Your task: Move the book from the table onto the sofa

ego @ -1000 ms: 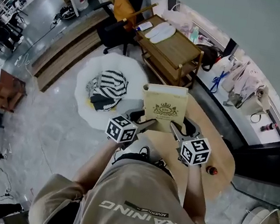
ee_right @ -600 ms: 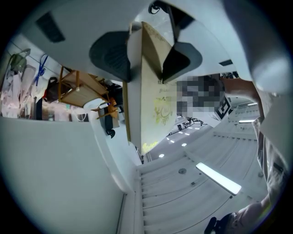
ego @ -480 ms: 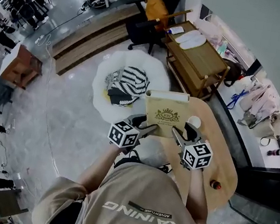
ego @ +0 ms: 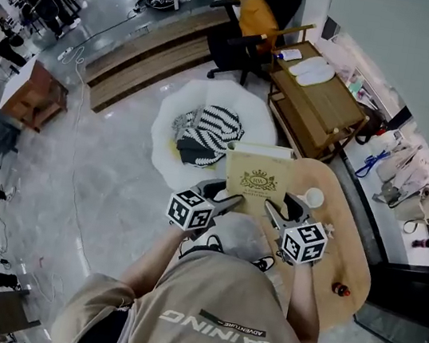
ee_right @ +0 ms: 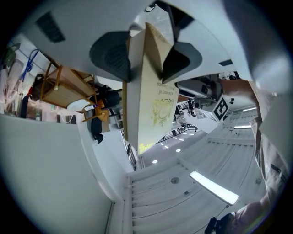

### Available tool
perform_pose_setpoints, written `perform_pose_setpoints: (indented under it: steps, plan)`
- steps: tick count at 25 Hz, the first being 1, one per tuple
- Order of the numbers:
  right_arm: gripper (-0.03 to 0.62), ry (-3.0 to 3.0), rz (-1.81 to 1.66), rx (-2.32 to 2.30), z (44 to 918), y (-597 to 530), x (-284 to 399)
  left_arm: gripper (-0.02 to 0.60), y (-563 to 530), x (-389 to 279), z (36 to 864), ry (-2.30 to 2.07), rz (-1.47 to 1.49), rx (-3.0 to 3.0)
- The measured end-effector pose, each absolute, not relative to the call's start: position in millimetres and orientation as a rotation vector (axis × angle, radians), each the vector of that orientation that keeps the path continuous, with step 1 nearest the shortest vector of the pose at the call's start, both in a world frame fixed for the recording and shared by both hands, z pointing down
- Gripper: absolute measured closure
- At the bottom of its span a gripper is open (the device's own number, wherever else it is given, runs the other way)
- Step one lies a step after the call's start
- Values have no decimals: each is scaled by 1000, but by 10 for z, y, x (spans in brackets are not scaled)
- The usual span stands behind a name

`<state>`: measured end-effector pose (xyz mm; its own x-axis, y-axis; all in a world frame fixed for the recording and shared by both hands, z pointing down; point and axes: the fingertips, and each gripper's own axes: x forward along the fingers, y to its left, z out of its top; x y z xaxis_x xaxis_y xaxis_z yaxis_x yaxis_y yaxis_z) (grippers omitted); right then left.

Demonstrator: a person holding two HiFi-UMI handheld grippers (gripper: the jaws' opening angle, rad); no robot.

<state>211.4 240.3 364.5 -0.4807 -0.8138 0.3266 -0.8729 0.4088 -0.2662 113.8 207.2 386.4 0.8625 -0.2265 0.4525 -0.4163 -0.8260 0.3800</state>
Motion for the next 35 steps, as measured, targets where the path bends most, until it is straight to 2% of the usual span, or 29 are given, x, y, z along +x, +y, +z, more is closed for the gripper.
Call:
perform_pose_setpoints:
  steps: [19,35]
  plan:
    - [373,-2509,606,1427,3731,1457,641,348,1181,-345,3974,-526,486,2527]
    - [375,-2565,625,1159,3913,598,248,348,508,-772,4148,-733,455,2421]
